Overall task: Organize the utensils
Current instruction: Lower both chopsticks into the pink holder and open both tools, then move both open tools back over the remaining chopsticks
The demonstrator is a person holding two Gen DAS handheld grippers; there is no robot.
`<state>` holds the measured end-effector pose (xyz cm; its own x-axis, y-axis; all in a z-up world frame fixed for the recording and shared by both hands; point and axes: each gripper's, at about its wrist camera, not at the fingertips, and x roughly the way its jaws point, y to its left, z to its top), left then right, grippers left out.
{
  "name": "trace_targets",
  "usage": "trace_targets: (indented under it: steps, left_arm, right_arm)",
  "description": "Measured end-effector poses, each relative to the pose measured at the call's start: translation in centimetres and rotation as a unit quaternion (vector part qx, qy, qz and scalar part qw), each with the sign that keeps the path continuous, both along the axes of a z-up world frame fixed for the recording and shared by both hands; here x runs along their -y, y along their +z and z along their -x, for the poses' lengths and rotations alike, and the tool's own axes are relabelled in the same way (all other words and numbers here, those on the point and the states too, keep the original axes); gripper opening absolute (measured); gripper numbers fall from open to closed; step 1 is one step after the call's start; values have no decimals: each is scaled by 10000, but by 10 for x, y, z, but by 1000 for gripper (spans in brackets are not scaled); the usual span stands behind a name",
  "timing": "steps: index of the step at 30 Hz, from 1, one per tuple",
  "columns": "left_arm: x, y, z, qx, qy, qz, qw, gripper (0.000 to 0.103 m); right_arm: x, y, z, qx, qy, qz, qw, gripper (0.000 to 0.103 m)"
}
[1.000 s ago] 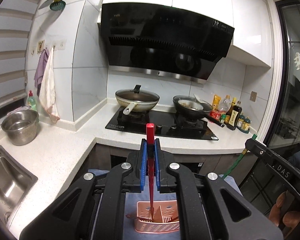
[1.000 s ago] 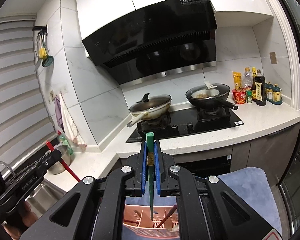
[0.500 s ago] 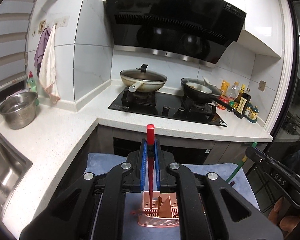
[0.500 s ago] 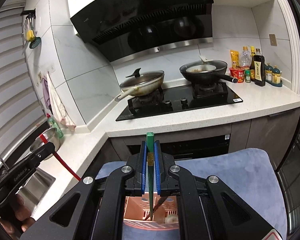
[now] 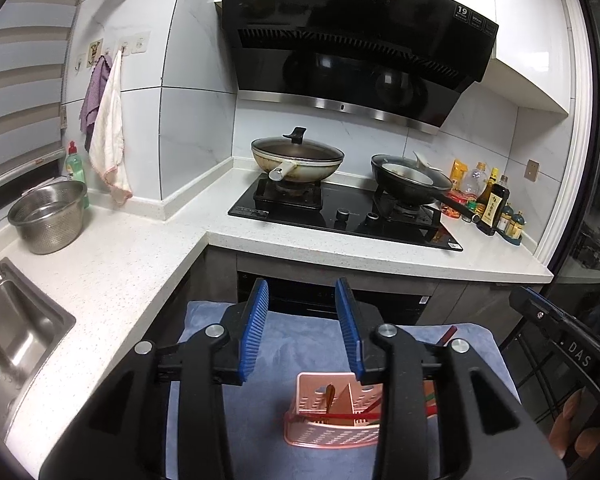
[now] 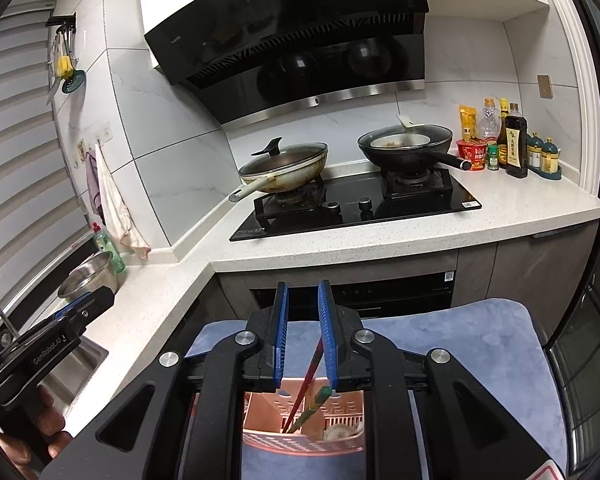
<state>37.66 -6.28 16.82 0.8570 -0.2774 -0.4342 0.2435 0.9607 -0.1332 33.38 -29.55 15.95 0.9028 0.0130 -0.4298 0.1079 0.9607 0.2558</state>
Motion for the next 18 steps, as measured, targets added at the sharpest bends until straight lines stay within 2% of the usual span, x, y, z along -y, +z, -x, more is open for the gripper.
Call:
trace_targets:
  steps: [10, 14, 18]
  left_arm:
    - [-12, -3, 35, -27, 23, -91, 10000, 35]
    - [-18, -10, 54, -102, 19, -163, 9998, 35]
    - [-23, -20, 81, -155, -32, -285, 9995, 35]
  right_arm:
    - [-7, -3, 40, -110, 125, 99, 9998, 19]
    - [-14, -10, 70, -175, 216, 179, 9995, 25]
    - [-28, -20, 100, -258, 305, 425, 9983, 25]
